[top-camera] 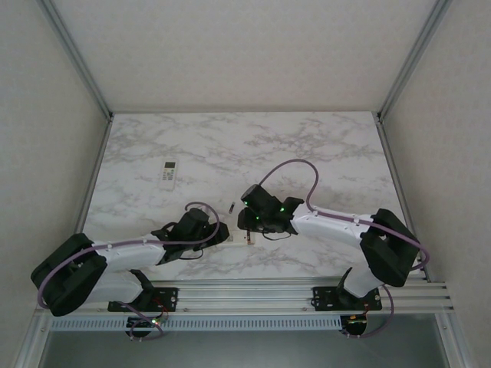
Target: Load the batteries into the remote control
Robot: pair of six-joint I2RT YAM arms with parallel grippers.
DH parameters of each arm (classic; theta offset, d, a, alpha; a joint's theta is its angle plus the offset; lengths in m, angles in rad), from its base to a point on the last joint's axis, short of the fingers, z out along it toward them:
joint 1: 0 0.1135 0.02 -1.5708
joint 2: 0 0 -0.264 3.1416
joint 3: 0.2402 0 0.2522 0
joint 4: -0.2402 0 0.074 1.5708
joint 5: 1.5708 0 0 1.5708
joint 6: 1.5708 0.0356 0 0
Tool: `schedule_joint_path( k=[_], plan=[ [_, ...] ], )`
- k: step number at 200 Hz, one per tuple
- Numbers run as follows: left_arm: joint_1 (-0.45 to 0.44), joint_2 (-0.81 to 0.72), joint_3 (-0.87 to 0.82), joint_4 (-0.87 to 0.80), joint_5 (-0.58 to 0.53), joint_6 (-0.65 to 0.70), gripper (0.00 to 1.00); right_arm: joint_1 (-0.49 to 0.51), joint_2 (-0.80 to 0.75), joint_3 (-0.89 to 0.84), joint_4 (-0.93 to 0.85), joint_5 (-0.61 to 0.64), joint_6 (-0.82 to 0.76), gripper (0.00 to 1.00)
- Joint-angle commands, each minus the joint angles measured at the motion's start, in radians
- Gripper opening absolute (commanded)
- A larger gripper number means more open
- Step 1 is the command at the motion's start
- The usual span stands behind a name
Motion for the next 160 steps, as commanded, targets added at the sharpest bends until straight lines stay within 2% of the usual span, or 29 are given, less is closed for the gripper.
schedule_joint_path(
  k=[1,23,59,93,125,160],
  plan=[
    [-0.025,-0.084,0.027,-0.157,-0.058,0.012,0.67,-0.018,0.01,0.117,-0.12,0.11,-0.09,0.42],
    [-0.025,-0.25,0.035,-0.246,-0.162,0.027,0.77,-0.031,0.102,0.251,-0.195,0.115,-0.092,0.42],
    [-0.014,-0.478,0.024,-0.334,-0.259,0.04,0.83,-0.069,0.275,0.404,-0.2,0.066,-0.063,0.41],
    [-0.005,-0.527,0.014,-0.383,-0.29,0.017,0.86,-0.091,0.411,0.502,-0.185,-0.005,-0.055,0.38],
    [-0.003,-0.526,-0.019,-0.355,-0.274,-0.005,1.0,-0.091,0.51,0.567,-0.207,-0.057,-0.067,0.36],
    [-0.002,-0.554,-0.039,-0.339,-0.274,-0.011,1.0,-0.091,0.571,0.58,-0.214,-0.039,-0.09,0.33]
  ],
)
